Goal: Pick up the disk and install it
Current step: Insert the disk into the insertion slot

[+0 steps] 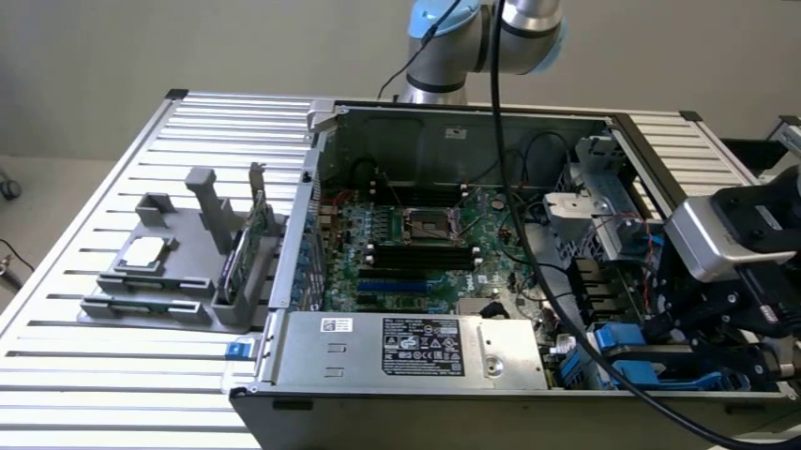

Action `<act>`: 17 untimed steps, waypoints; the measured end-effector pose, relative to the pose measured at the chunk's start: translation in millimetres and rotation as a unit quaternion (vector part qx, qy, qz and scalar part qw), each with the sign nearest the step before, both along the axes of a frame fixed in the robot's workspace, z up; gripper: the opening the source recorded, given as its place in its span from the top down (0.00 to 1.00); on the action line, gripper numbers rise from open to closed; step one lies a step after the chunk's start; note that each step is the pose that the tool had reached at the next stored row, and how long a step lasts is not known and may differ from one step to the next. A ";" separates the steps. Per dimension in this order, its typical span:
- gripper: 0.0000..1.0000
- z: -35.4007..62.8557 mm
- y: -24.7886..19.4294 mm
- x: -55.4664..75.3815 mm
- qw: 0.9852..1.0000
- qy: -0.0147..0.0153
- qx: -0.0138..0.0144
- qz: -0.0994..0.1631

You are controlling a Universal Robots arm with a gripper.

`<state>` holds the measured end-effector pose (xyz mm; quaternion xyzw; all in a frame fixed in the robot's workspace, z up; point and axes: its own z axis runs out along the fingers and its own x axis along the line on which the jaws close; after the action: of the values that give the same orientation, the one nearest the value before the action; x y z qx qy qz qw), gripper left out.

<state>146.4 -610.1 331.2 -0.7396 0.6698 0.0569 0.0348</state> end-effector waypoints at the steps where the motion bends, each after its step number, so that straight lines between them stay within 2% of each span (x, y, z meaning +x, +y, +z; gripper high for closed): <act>1: 0.89 -0.6 0.0 0.0 1.000 0.000 0.000 0.000; 17: 0.89 -3.6 -0.1 0.0 1.000 0.000 0.000 0.000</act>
<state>146.4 -610.2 327.6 -0.7396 0.6698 0.0566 0.0348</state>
